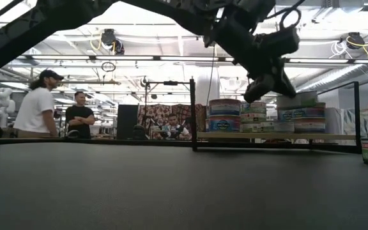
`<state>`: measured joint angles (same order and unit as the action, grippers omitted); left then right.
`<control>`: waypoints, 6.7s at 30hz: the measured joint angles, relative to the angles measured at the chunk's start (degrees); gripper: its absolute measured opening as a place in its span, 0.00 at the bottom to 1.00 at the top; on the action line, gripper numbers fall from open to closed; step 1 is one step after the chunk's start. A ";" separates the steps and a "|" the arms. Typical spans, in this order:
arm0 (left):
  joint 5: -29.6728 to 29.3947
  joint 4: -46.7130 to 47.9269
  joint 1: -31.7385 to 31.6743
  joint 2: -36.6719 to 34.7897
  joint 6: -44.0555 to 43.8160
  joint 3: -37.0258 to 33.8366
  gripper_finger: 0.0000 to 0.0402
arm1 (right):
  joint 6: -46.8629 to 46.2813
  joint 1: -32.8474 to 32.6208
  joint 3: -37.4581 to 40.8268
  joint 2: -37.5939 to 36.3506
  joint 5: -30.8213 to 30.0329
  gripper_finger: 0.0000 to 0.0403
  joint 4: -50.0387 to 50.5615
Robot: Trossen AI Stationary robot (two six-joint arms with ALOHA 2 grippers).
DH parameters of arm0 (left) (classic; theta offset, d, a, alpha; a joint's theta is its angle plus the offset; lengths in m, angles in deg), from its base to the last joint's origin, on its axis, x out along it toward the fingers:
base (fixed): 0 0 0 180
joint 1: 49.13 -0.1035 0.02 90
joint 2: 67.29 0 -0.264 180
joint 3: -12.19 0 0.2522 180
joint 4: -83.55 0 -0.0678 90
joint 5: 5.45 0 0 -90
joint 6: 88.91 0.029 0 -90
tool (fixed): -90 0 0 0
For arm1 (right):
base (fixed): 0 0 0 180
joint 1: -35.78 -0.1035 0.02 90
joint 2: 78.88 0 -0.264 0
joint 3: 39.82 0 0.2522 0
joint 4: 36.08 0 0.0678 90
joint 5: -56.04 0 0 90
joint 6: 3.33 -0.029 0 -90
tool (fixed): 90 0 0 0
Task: Stack canned seafood by type on shelf
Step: Stack the green tuna can on top of the other green tuna can on the shelf
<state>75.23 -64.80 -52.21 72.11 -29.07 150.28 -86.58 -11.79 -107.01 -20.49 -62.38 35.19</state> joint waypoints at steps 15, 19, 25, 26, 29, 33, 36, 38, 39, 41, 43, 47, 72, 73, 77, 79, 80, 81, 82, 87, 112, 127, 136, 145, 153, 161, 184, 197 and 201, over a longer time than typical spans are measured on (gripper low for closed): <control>0.00 -1.53 -7.38 0.00 -1.02 0.00 0.00 | 3.40 4.76 0.00 0.00 -1.38 0.00 -0.74; 2.40 -1.60 -8.24 0.02 -1.02 0.00 0.00 | 4.67 5.56 0.00 0.00 -0.60 0.00 -0.74; 3.60 -2.51 -8.09 0.02 -1.02 0.00 0.00 | 6.34 6.96 0.00 -0.02 1.43 0.00 -0.74; 3.82 -2.45 -8.12 0.02 -1.02 0.00 0.00 | 6.47 7.14 0.00 -0.02 1.79 0.00 -0.74; 4.52 -2.42 -8.16 0.02 -1.02 0.00 0.00 | 6.77 7.54 0.00 -0.04 1.94 0.00 -0.75; 4.59 -2.33 -8.16 0.04 -1.02 0.00 0.00 | 7.49 7.54 0.00 -0.65 1.94 0.00 -0.95; 5.02 -1.70 -8.14 0.04 -1.29 0.00 0.00 | 7.48 7.54 0.00 -1.35 1.94 0.00 -0.98; 5.28 -1.45 -8.14 0.05 -2.52 0.00 0.00 | 7.49 7.54 0.00 -1.98 1.94 0.00 -1.00; 5.40 -1.38 -8.18 0.07 -2.55 0.00 0.00 | 7.49 7.54 0.00 -2.27 1.94 0.00 -1.00; 5.43 -1.36 -8.27 0.09 -2.55 0.00 0.00 | 7.49 7.54 0.00 -2.77 1.82 0.00 -1.00; 5.52 -0.69 -8.42 0.09 -2.58 0.00 0.00 | 7.49 7.54 0.00 -3.22 1.80 0.00 -1.00; 5.64 0.46 -8.55 0.66 -2.73 0.00 0.00 | 7.66 7.54 0.00 -3.52 1.72 0.00 -1.00; 4.54 -6.19 -7.77 1.69 -2.39 -0.04 0.00 | 7.71 7.54 0.00 -3.52 1.50 0.00 -1.15; 4.55 -5.89 -7.77 1.88 -2.39 -0.04 0.00 | 7.71 7.54 0.00 -3.52 1.51 0.00 -1.15; 4.70 -4.83 -7.77 1.97 -2.46 -0.04 0.00 | 7.90 7.54 0.00 -3.52 1.59 0.00 -1.13; 4.68 -4.89 -7.81 1.97 -2.48 -0.04 0.00 | 7.94 7.54 0.00 -3.52 1.59 0.00 -1.13; 4.68 -4.89 -7.88 1.97 -2.48 -0.04 0.00 | 8.10 7.54 0.00 -3.52 1.62 0.00 -1.13; 4.69 -4.87 -7.99 1.97 -2.53 -0.04 0.00 | 8.22 7.54 0.00 -3.52 1.66 0.00 -1.13; 4.68 -4.82 -8.07 1.97 -2.55 -0.04 0.00 | 8.34 7.54 0.00 -3.52 1.68 0.00 -1.13; 4.72 -4.74 -8.50 1.97 -2.57 -0.04 0.00 | 8.34 7.54 0.00 -3.52 1.72 0.00 -1.13; -0.57 -7.93 -8.45 1.59 -9.71 -0.04 0.14 | 8.82 7.52 0.00 -3.52 1.70 0.00 -3.27; 8.48 12.97 -8.77 -22.32 -29.94 0.02 0.14 | 24.50 18.48 -13.77 -3.52 -2.43 0.00 6.91; 14.14 30.50 -13.32 -39.20 -39.76 -12.98 0.03 | 44.40 38.96 -16.74 -3.31 7.32 0.00 10.07; 15.39 8.31 -14.86 -63.61 -51.49 -49.34 0.02 | 58.32 60.57 -16.74 0.74 19.03 0.00 8.06; 15.23 -19.28 -15.29 -76.46 -65.18 -72.89 0.02 | 69.12 74.92 -16.68 10.41 29.34 0.00 8.72; 15.67 -21.33 -14.85 -76.85 -70.50 -76.71 0.02 | 72.78 83.69 -18.38 17.73 29.97 0.00 12.81; 15.91 -21.48 -14.85 -76.79 -69.49 -76.72 0.02 | 79.87 88.07 -18.32 29.65 22.94 0.00 8.71; 15.93 -21.48 -14.85 -76.78 -69.46 -76.72 0.02 | 81.26 88.11 -15.47 29.57 21.08 0.00 6.56; 15.93 -21.48 -14.85 -76.78 -69.45 -76.72 0.02 | 80.97 88.00 -14.91 29.46 21.25 0.00 6.24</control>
<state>91.16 -86.28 -67.06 -4.68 -98.52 73.56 -5.61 76.21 -121.92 8.97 -41.13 41.43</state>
